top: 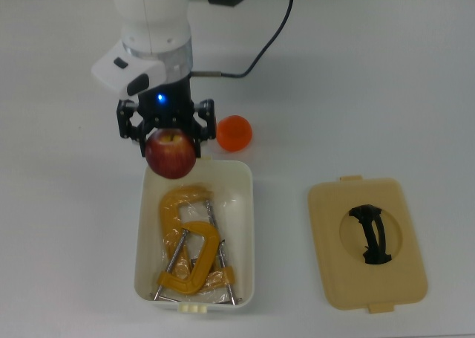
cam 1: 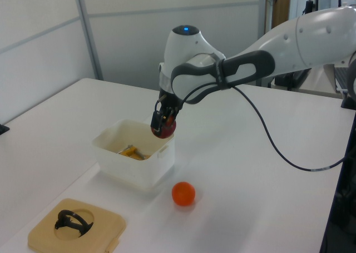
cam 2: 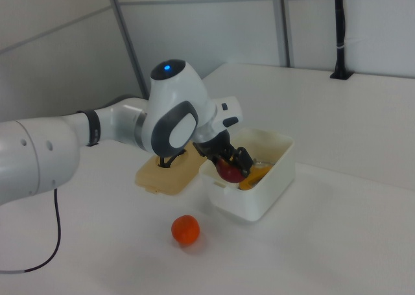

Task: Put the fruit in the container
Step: 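Lift the apple and carry it over the white container, then lower the apple into the container and open the gripper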

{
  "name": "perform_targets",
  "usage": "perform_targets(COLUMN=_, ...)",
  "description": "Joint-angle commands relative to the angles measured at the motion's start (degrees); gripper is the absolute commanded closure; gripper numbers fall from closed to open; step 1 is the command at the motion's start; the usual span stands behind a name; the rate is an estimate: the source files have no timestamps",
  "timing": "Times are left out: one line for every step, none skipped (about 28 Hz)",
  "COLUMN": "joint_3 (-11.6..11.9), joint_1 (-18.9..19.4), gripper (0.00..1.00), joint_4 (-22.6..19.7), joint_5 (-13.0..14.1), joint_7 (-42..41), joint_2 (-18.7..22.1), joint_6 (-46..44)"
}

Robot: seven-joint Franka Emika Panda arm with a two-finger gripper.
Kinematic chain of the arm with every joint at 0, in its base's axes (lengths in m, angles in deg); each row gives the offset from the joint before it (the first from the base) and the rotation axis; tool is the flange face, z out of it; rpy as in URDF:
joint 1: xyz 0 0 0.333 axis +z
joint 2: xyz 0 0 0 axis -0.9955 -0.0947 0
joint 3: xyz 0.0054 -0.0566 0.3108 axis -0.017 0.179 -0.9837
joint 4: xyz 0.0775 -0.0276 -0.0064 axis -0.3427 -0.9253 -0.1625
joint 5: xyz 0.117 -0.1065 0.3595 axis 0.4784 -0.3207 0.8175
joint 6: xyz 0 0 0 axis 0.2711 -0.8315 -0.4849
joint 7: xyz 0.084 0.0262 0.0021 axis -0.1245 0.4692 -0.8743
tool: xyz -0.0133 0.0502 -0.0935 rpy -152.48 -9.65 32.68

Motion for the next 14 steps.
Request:
perform_targets(joint_3=0.4, joint_1=0.9, gripper=0.48, joint_4=1.9, joint_5=0.4, joint_7=2.6, joint_2=-2.8, joint_6=2.9)
perform_targets(joint_3=0.4, joint_1=0.9, gripper=0.4, joint_4=2.0, joint_5=0.4, joint_7=2.7, joint_2=-2.9, joint_6=3.0)
perform_targets(joint_3=0.4, joint_1=0.9, gripper=0.3, joint_4=2.0, joint_5=0.4, joint_7=2.9, joint_2=-3.0, joint_6=3.1)
perform_targets(joint_3=0.4, joint_1=0.9, gripper=0.07, joint_4=2.0, joint_5=0.4, joint_7=3.3, joint_2=-2.9, joint_6=3.1)
perform_targets(joint_3=0.4, joint_1=0.9, gripper=0.0, joint_4=2.0, joint_5=0.4, joint_7=3.3, joint_2=-2.9, joint_6=3.1)
perform_targets(joint_3=0.4, joint_1=1.0, gripper=0.0, joint_4=2.0, joint_5=0.5, joint_7=3.4, joint_2=-2.9, joint_6=3.0)
perform_targets(joint_3=0.4, joint_1=1.0, gripper=0.0, joint_4=2.0, joint_5=0.5, joint_7=3.4, joint_2=-2.9, joint_6=3.0)
perform_targets(joint_3=0.4, joint_1=1.0, gripper=0.0, joint_4=2.0, joint_5=0.5, joint_7=3.5, joint_2=-2.9, joint_6=3.0)
perform_targets(joint_3=0.3, joint_1=1.0, gripper=0.0, joint_4=2.0, joint_5=0.7, joint_7=3.8, joint_2=-2.8, joint_6=2.8)
perform_targets(joint_3=0.3, joint_1=1.0, gripper=0.0, joint_4=2.1, joint_5=0.7, joint_7=4.0, joint_2=-2.7, joint_6=2.7)
perform_targets(joint_3=0.3, joint_1=1.0, gripper=0.0, joint_4=2.3, joint_5=0.6, joint_7=4.3, joint_2=-2.5, joint_6=2.7)
perform_targets(joint_3=0.3, joint_1=1.0, gripper=0.0, joint_4=2.8, joint_5=0.7, joint_7=4.3, joint_2=-2.4, joint_6=2.5)
perform_targets(joint_3=0.3, joint_1=1.0, gripper=0.0, joint_4=3.2, joint_5=0.7, joint_7=4.3, joint_2=-2.3, joint_6=2.1)
perform_targets(joint_3=0.3, joint_1=1.0, gripper=0.0, joint_4=3.3, joint_5=0.7, joint_7=4.3, joint_2=-2.1, joint_6=1.6)
